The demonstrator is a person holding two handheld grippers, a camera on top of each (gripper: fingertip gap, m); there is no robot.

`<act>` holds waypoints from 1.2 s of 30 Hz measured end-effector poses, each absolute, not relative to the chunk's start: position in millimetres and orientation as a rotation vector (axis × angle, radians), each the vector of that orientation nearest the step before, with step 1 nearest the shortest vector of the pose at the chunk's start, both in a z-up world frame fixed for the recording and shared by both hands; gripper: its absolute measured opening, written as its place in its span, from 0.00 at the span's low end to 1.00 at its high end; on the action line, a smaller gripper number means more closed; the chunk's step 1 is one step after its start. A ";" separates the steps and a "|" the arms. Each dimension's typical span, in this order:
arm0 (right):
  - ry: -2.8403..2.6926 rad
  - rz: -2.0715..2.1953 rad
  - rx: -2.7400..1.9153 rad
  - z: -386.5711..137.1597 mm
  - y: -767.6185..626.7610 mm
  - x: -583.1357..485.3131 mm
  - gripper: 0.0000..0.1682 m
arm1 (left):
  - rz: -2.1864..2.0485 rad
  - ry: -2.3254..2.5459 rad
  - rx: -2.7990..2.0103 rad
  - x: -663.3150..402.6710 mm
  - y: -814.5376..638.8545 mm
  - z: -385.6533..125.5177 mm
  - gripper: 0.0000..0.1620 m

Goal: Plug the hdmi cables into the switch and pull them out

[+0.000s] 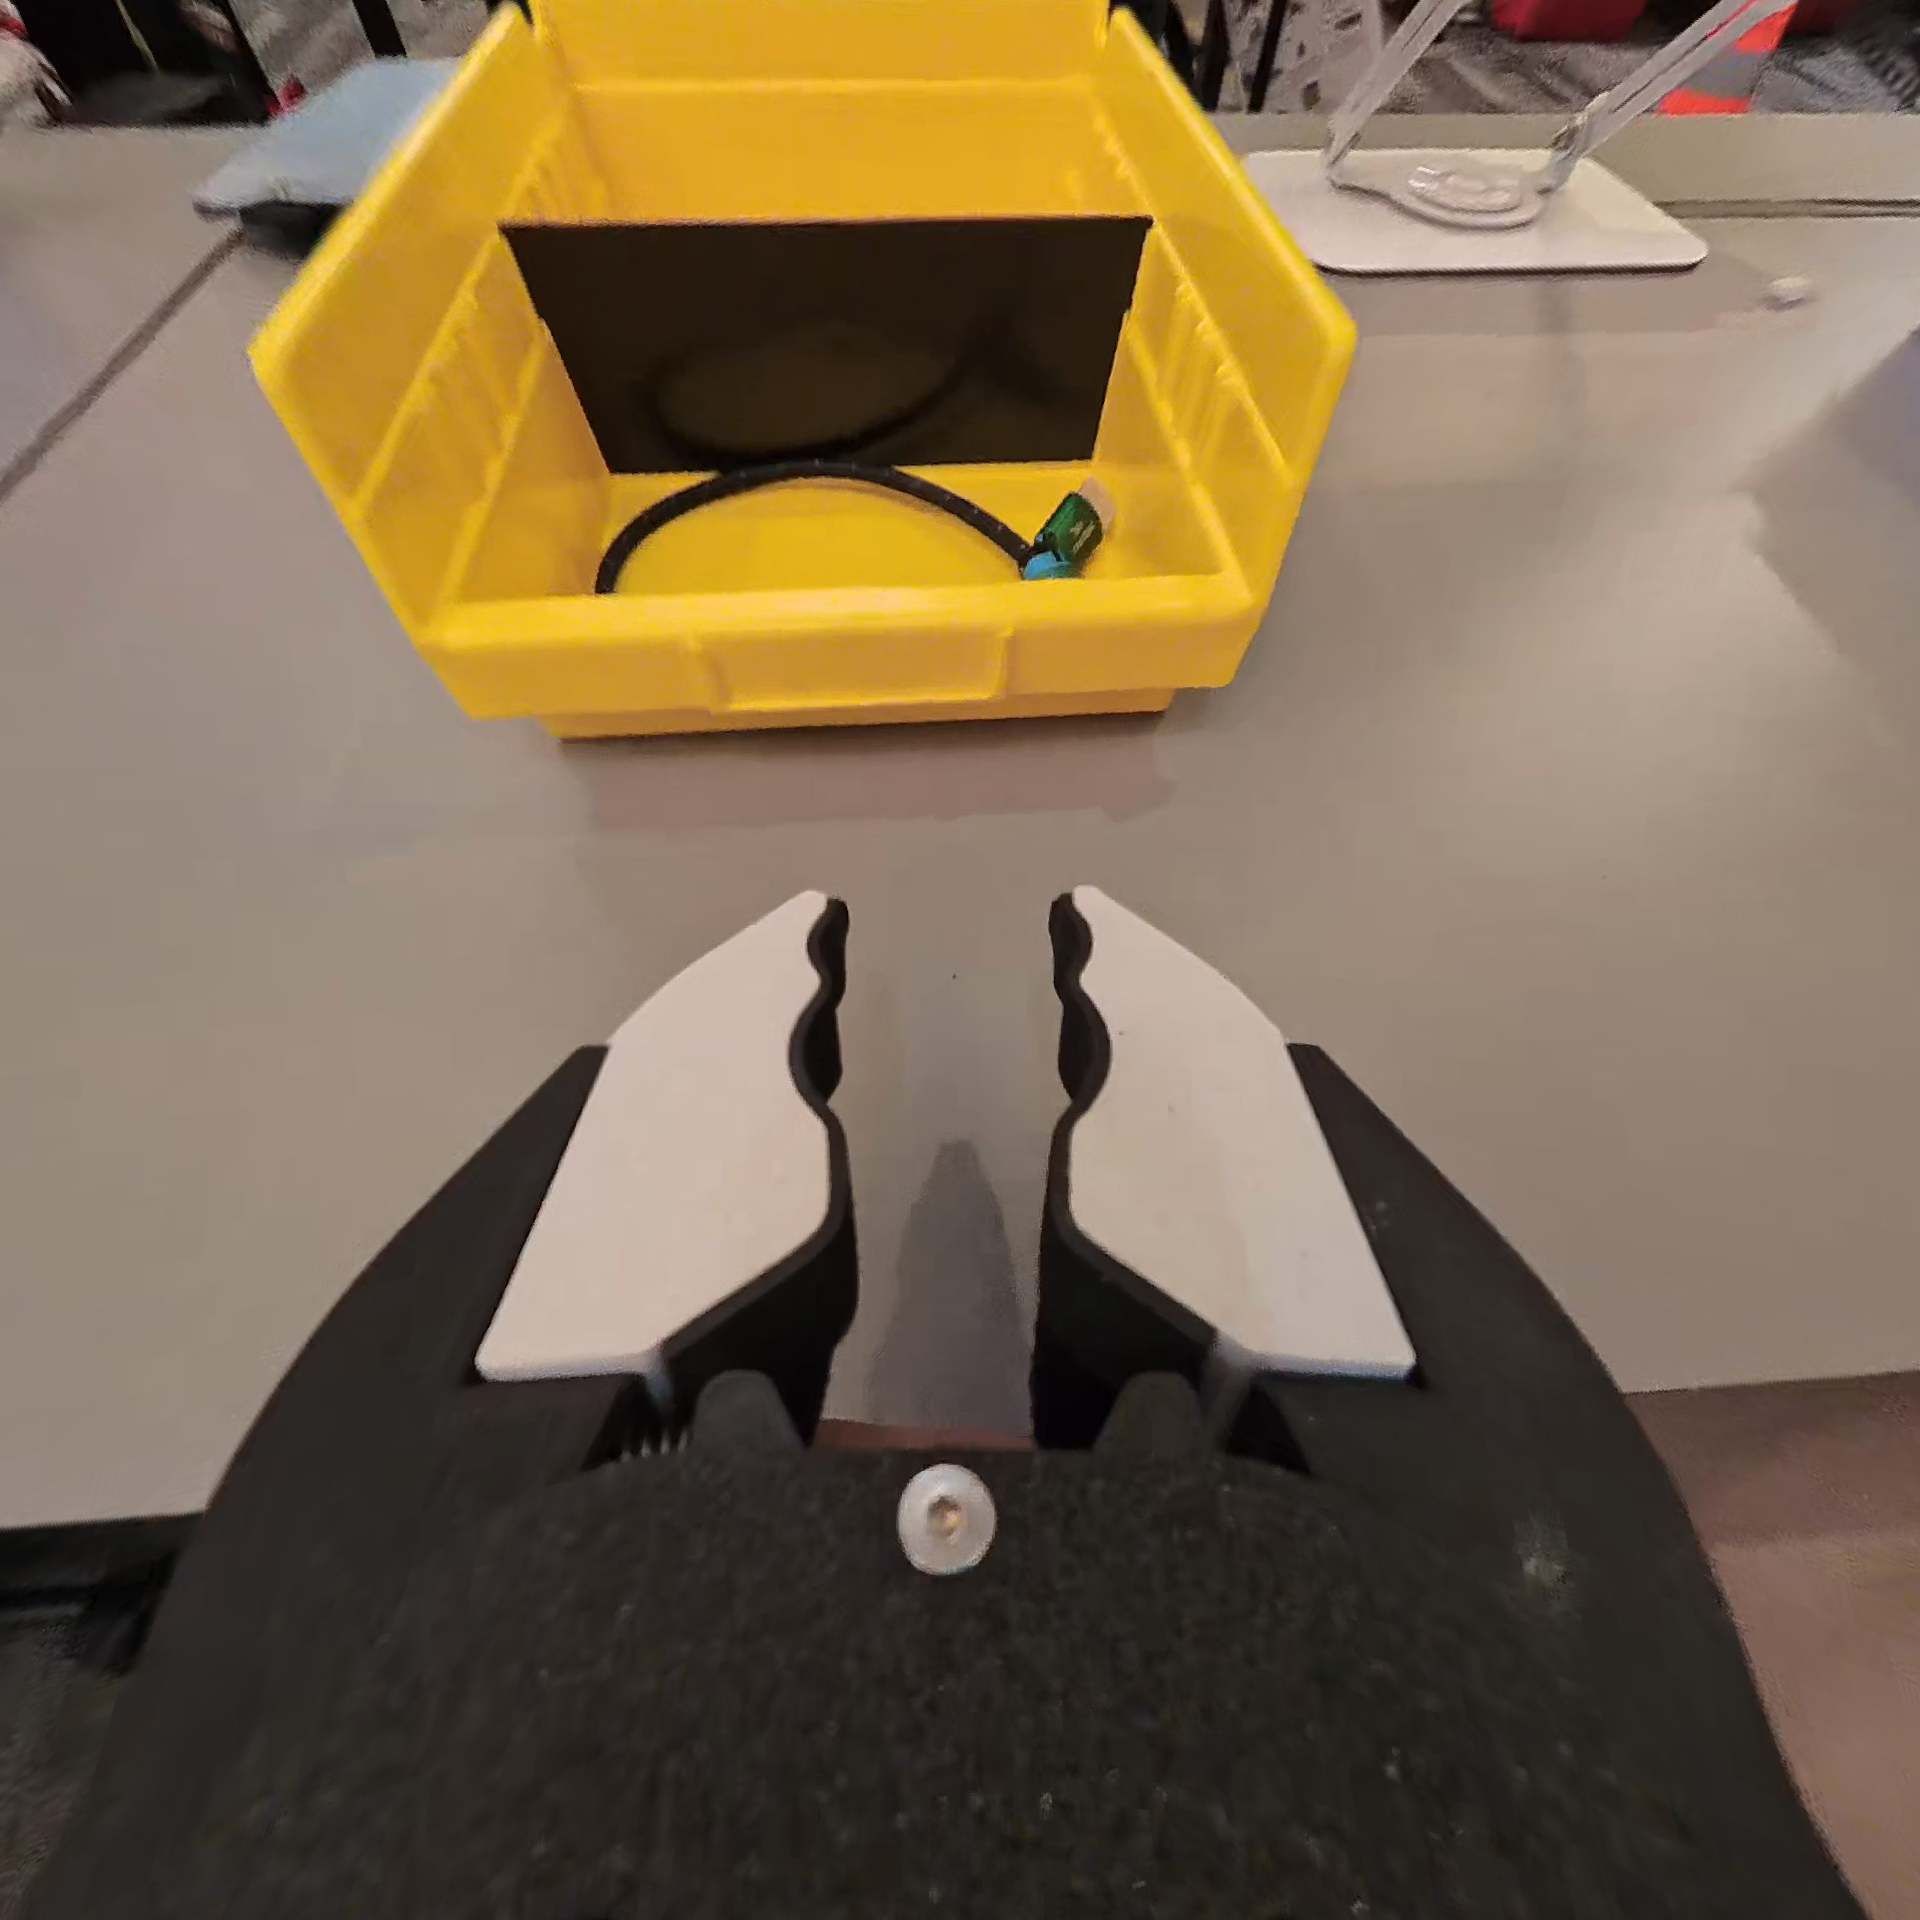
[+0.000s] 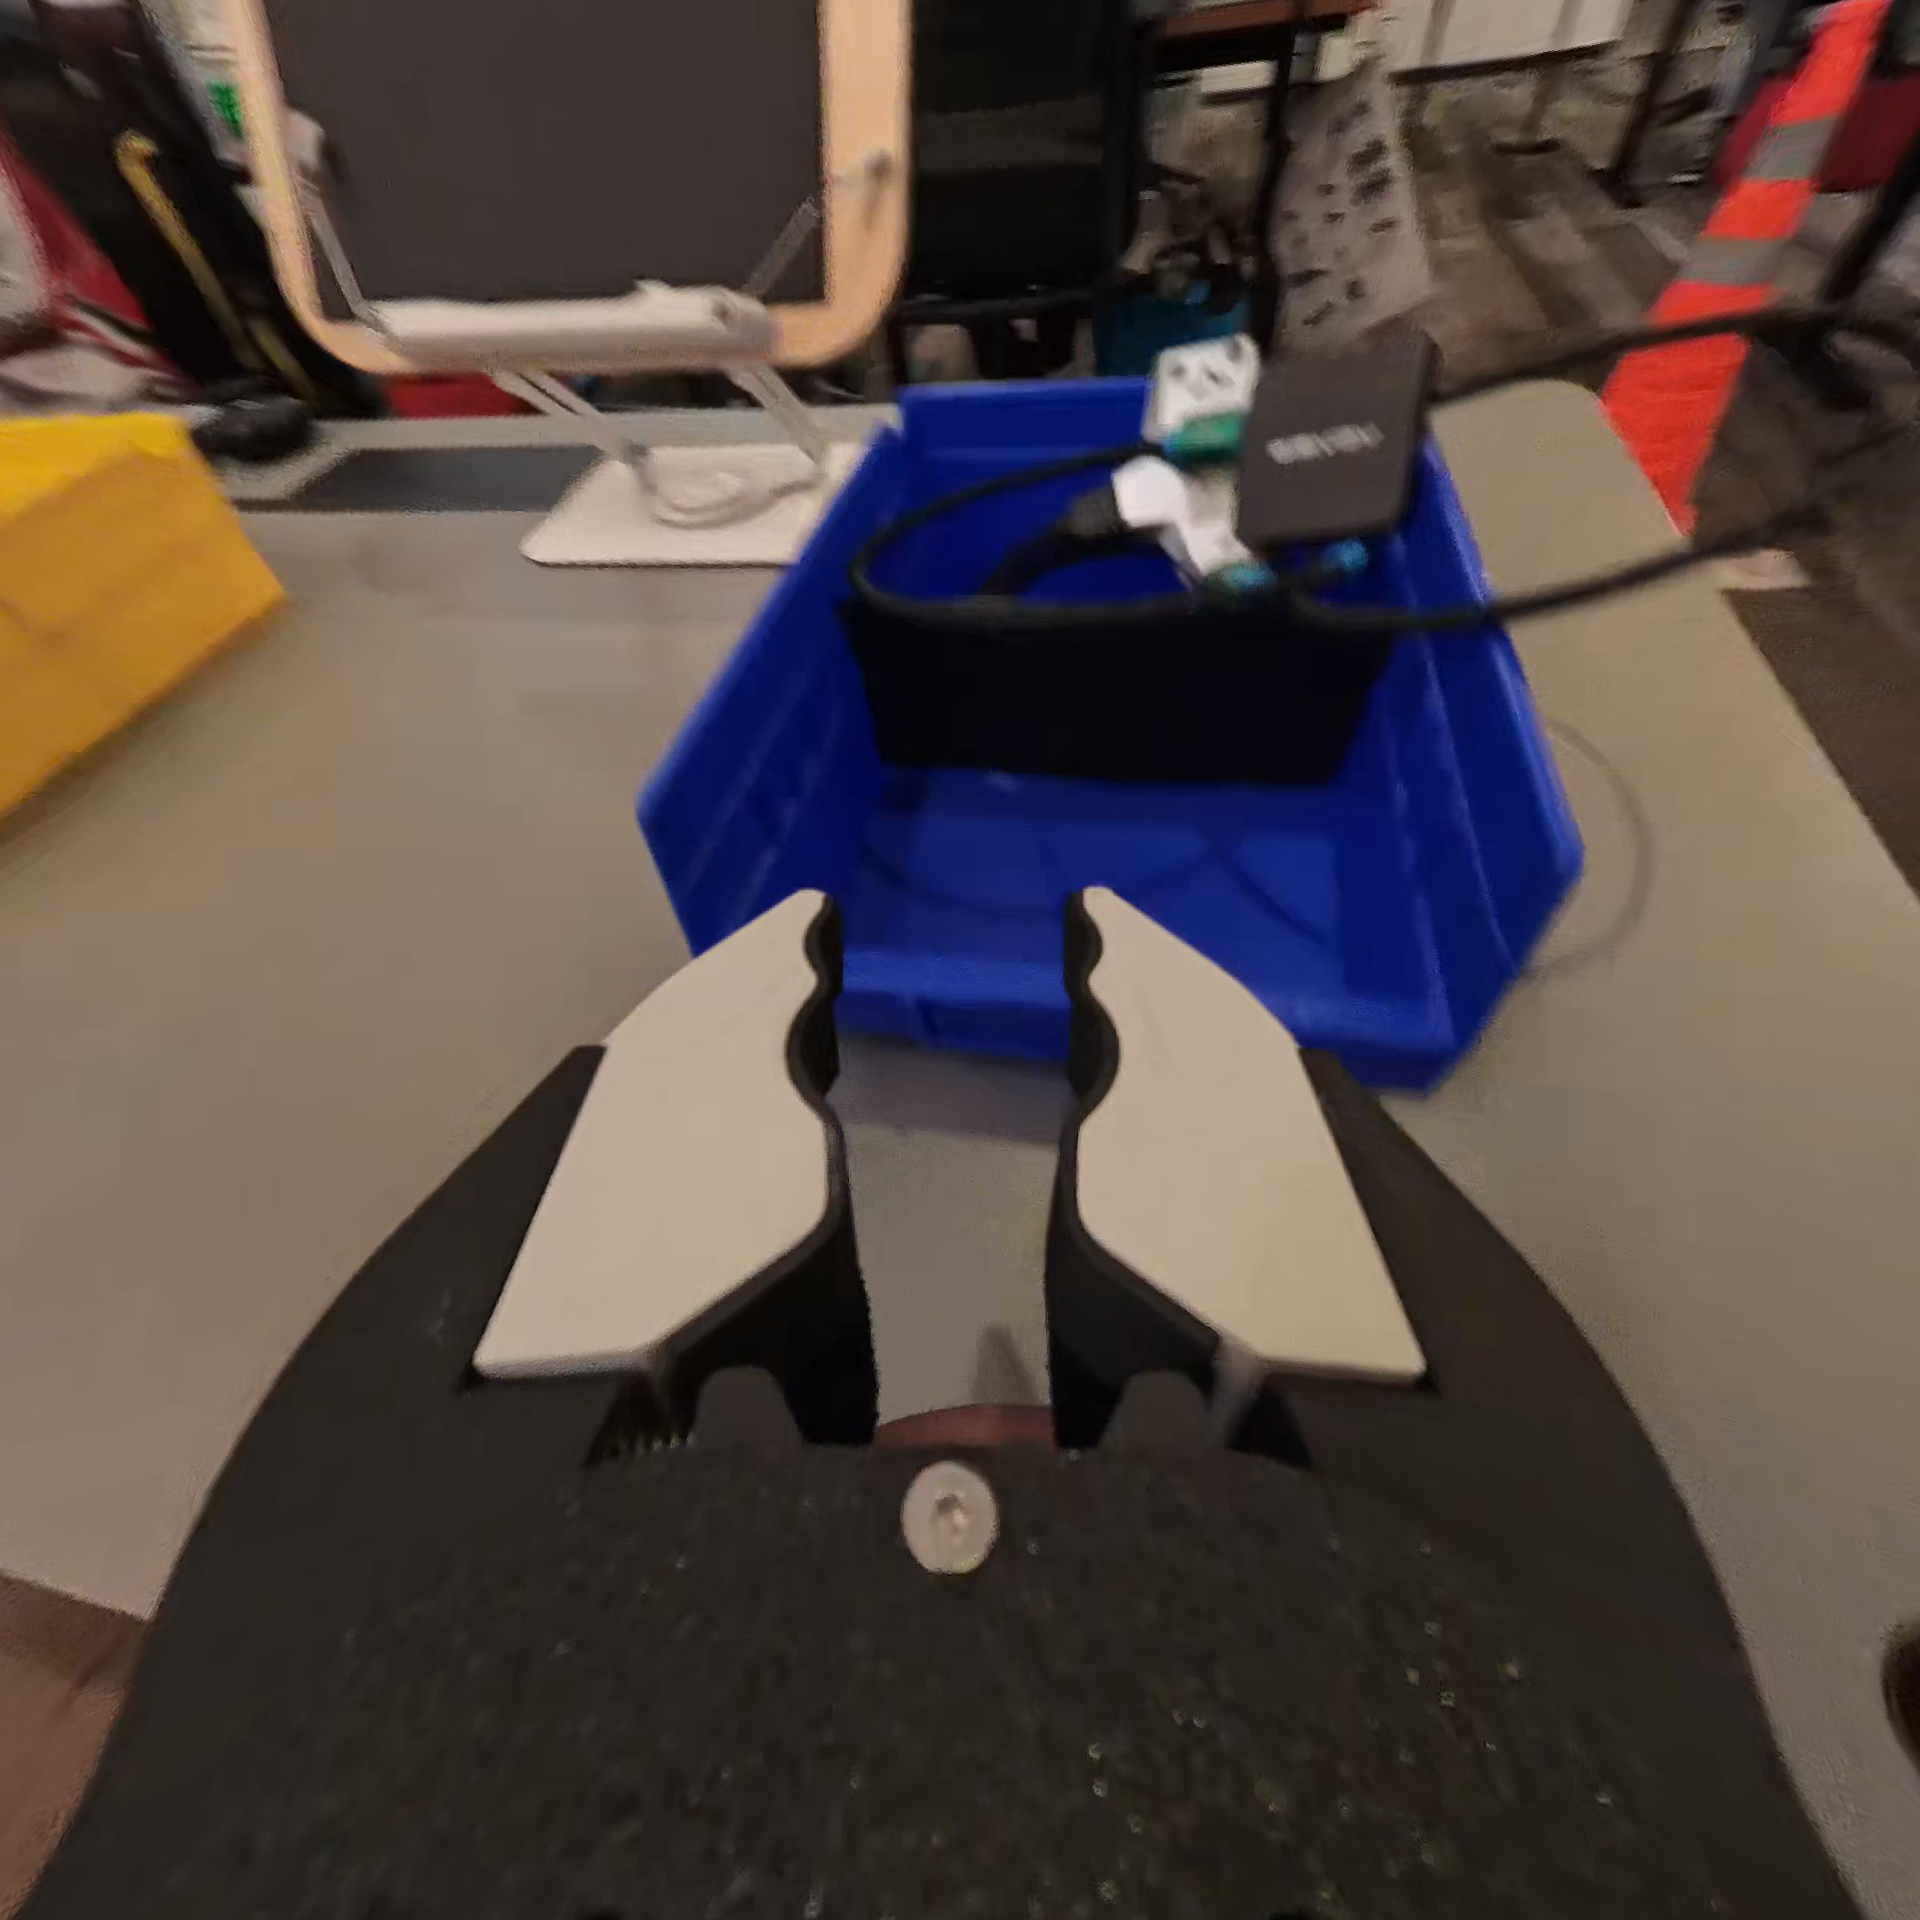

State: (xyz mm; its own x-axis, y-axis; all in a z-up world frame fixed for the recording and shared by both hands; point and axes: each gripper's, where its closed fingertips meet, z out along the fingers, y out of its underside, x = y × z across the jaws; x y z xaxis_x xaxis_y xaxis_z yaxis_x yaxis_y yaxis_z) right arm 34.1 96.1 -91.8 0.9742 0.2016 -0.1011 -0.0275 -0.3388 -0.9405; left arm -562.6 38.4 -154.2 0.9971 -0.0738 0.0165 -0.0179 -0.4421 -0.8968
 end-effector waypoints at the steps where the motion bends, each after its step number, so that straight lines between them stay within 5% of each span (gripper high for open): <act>1: -0.097 0.192 -1.889 -103.3 88.9 38.5 0.23 | -0.100 0.054 -2.039 -560.7 39.8 -156.8 0.24; 30: -0.148 0.115 -1.893 -139.3 71.9 46.1 0.27 | -0.084 0.066 -2.123 -553.5 47.8 -174.2 0.23; 36: -0.468 0.144 -1.880 -134.3 119.4 -45.8 0.33 | -0.195 0.137 -2.141 -515.2 39.8 -164.3 0.24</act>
State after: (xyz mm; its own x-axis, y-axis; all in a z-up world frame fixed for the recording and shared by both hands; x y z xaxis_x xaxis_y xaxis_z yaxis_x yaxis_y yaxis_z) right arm -45.8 119.4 -134.3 0.9134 0.3869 0.1268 0.2488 -0.2840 -0.9260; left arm -515.2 39.8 -164.3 0.9810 -0.1735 0.0866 -0.0223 -0.5446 -0.8384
